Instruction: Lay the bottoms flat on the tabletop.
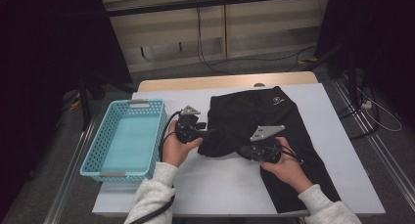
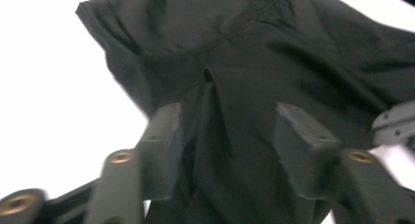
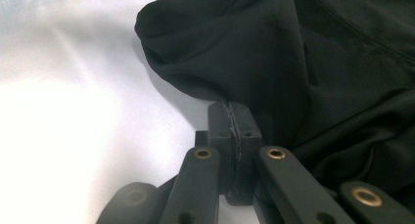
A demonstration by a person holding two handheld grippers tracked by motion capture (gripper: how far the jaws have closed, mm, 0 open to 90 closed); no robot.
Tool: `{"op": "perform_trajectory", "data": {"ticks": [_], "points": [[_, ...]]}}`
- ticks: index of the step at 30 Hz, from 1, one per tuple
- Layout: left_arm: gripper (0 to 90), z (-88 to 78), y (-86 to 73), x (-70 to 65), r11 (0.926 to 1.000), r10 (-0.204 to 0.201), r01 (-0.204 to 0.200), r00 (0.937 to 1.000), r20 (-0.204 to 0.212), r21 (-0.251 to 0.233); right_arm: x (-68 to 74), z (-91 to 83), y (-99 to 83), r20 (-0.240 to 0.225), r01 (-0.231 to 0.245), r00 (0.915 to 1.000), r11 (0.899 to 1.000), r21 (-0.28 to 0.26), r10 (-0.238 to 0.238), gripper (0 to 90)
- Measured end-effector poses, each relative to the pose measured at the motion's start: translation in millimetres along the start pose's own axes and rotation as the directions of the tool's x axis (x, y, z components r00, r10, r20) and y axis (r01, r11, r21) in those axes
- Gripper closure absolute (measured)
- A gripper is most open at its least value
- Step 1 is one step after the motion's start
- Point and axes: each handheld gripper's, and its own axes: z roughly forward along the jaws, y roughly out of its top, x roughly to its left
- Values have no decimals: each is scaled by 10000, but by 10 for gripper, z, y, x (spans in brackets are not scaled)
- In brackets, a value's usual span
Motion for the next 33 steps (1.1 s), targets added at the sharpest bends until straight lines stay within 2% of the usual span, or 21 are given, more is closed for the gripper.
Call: {"op": "perform_trajectory", "data": {"ticks": [1, 3, 7, 9, 11, 14, 15, 17, 19, 21, 22, 24, 27, 30, 33], "points": [[377, -20, -32, -21, 10000, 23, -23, 10000, 35, 24, -1, 2, 0, 33, -11, 10000, 10000, 12, 11, 894], [371, -47, -102, -43, 9991, 377, -376, 9993, -2, 195, -4, 7, -4, 46, -40, 10000, 10000, 11, 40, 894], [371, -60, -260, -60, 9981, 339, -346, 9993, 150, 511, -11, 19, -18, 166, -118, 9998, 9999, 33, 117, 893], [394, -28, -324, -67, 9957, 459, -483, 9984, 319, 789, -22, 24, -22, 266, -184, 9995, 9998, 31, 183, 893], [410, 0, -367, -71, 9931, 642, -670, 9974, 321, 960, -36, 31, -29, 383, -255, 9989, 9997, 27, 254, 893], [476, 36, -401, -67, 9892, 783, -815, 9964, 310, 1219, -54, 31, -40, 428, -318, 9986, 9995, 8, 317, 892], [542, 46, -408, -63, 9891, 681, -718, 9971, 329, 1282, -57, 30, -41, 421, -321, 9986, 9995, 2, 321, 892], [595, 62, -414, -58, 9890, 650, -695, 9971, 387, 1302, -60, 23, -41, 483, -290, 9984, 9996, -14, 291, 891], [734, 49, -400, -58, 9896, 476, -534, 9978, 457, 1339, -64, 20, -44, 478, -299, 9984, 9995, -29, 300, 891], [828, 46, -388, -73, 9872, 336, -433, 9973, 657, 1532, -64, 21, -49, 478, -307, 9984, 9995, -18, 308, 891], [855, 41, -380, -86, 9864, 354, -447, 9975, 618, 1579, -64, 21, -50, 477, -292, 9984, 9996, 2, 291, 891], [874, 34, -359, -96, 9857, 63, -204, 9964, 846, 1674, -65, 19, -48, 464, -287, 9985, 9996, -19, 288, 891], [876, -27, -293, -105, 9897, -61, -71, 9958, 916, 1429, -68, 0, -45, 474, -246, 9986, 9997, -6, 246, 892], [879, -137, -173, -79, 9963, -143, 67, 9959, 890, 853, -86, -60, -33, 430, -129, 9990, 9999, -21, 130, 892], [880, -197, -60, -27, 9990, -393, 370, 9947, 950, 265, -132, -138, -6, 314, -167, 9994, 9997, -165, 172, 893]]}}
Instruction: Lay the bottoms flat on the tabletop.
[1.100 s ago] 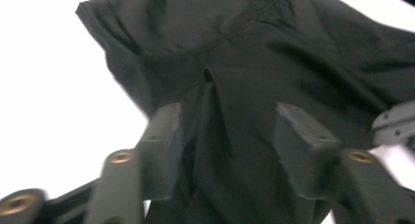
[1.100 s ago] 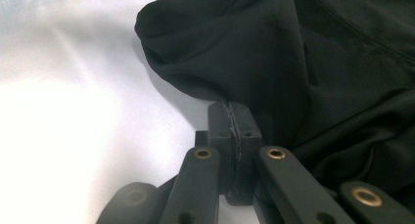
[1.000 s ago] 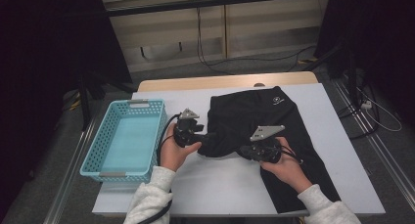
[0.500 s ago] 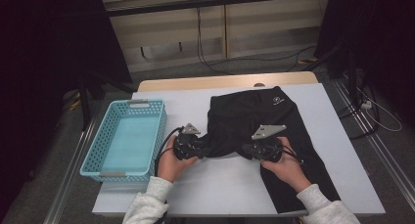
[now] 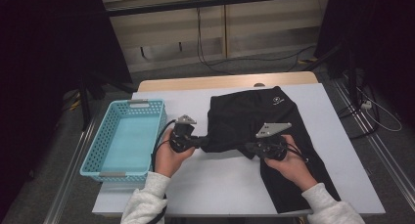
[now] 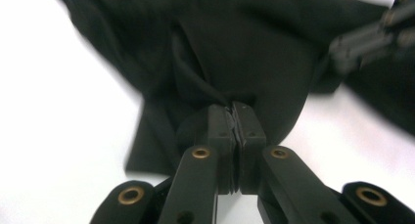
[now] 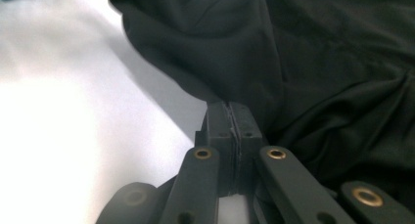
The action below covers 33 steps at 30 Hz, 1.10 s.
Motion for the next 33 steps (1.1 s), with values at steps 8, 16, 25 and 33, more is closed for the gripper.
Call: {"op": "perform_trajectory", "data": {"ticks": [8, 16, 25, 33], "points": [[881, 193, 199, 237, 9962, -685, 678, 9976, -108, -553, -174, 8, 65, 740, -328, 9965, 9973, -664, 377, 882], [882, 346, 175, 408, 9962, -828, 807, 9942, -688, -325, -122, 182, 73, 1519, -79, 9883, 9997, -232, 114, 724], [883, 330, 182, 421, 9951, -906, 863, 9913, -957, -486, 163, 151, 148, 731, 931, 9931, 9956, -135, -918, 714], [883, 295, 180, 399, 9940, -994, 936, 9892, -1077, -574, 283, 405, 75, 408, 1239, 9910, 9890, 810, -1275, 632]]}}
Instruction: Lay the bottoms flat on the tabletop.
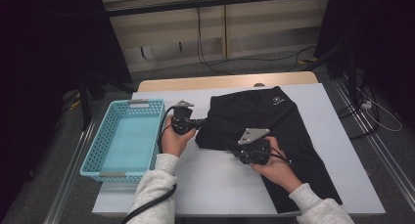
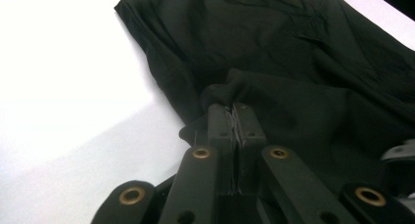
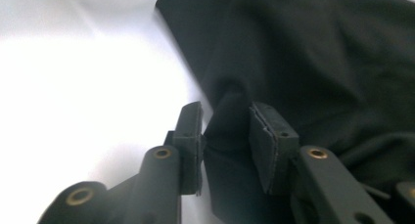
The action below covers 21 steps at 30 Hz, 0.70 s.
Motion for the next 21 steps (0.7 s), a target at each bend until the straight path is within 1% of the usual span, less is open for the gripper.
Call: {"op": "perform_trajectory", "data": {"ticks": [3, 4, 5, 6, 7, 8, 9, 10, 12, 13, 14, 16, 18, 20, 21], "points": [[883, -10, 0, -5, 10000, 57, -57, 10000, 38, 1, -16, 75, -28, 246, -105, 9996, 9995, 283, 98, 606], [883, -16, -3, -7, 9999, 108, -108, 9999, 46, 14, -29, 82, -29, 239, -149, 9996, 9996, 247, 143, 606], [883, -16, -6, -11, 10000, 72, -72, 10000, 48, -19, -49, 87, -31, 266, -281, 9993, 9994, 207, 275, 617], [883, -19, -10, -12, 9999, 104, -104, 9999, 18, 7, -70, 89, -37, 229, -388, 9990, 9990, 226, 383, 641], [883, -21, -14, -14, 10000, 53, -52, 10000, 48, -38, -95, 92, -45, 67, -634, 9980, 9979, 162, 633, 696], [883, -26, -16, -10, 10000, 79, -79, 9999, 68, 6, -116, 88, -53, 170, -716, 9973, 9973, 161, 713, 768], [883, -33, -18, -11, 10000, 93, -93, 9999, 66, -3, -140, 85, -59, 258, -729, 9970, 9972, 148, 725, 793], [883, -39, -21, -16, 10000, 63, -63, 9999, 111, -7, -160, 78, -61, 212, -892, 9958, 9959, 143, 889, 813], [883, -62, -16, -28, 10000, 54, -56, 9996, 272, 75, -182, 52, -70, 281, -1108, 9935, 9938, 118, 1105, 830], [883, -77, -9, -43, 9999, 90, -93, 9996, 269, 81, -189, 37, -73, 64, -1143, 9934, 9934, 118, 1143, 832], [882, -96, 0, -54, 9998, 178, -181, 9995, 263, 101, -189, 12, -73, -105, -1287, 9916, 9917, 66, 1287, 834], [883, -133, 24, -82, 9996, 269, -272, 9992, 297, 89, -176, -63, -57, -193, -1181, 9928, 9930, -45, 1180, 836], [882, -173, 54, -115, 9995, 302, -302, 9990, 342, 14, -161, -161, -32, -479, -1127, 9927, 9932, -309, 1111, 836], [882, -208, 88, -149, 9991, 424, -421, 9983, 401, -78, -151, -274, -11, -729, -993, 9928, 9936, -547, 952, 835], [882, -222, 106, -166, 9989, 445, -439, 9981, 433, -151, -157, -332, -6, -771, -976, 9928, 9926, -720, 921, 835]]}}
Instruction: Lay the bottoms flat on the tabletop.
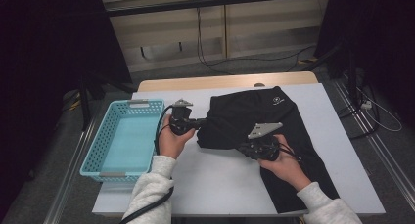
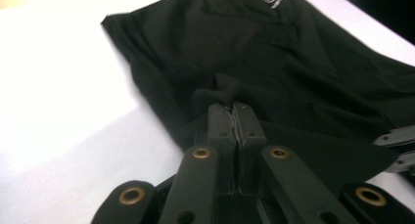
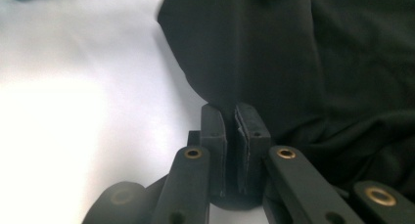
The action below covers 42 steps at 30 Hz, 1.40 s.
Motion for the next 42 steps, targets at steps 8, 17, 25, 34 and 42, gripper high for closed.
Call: {"op": "perform_trajectory", "data": {"ticks": [8, 17, 25, 34, 42], "points": [[879, 108, 98, 41, 9997, 183, -186, 9997, -154, -184, -272, -139, 62, 89, -1040, 9944, 9907, -879, 1052, 831], [489, 228, -82, 145, 9998, 197, -200, 9975, -685, -35, -560, 219, 30, 1162, -2068, 9713, 9782, -194, 2077, 832], [429, 216, -364, 94, 9974, 469, -433, 9969, -639, 579, -590, 343, -2, 1735, -1909, 9674, 9814, 220, 1843, 786], [759, 358, -455, 90, 9957, 6, 20, 9996, -287, 928, -533, 229, -6, 2009, -1650, 9660, 9863, -53, 1627, 529], [884, 239, -353, -27, 9972, -105, 109, 9999, -62, 739, -356, -8, 35, 2203, -590, 9731, 9973, -436, 672, 510]]}}
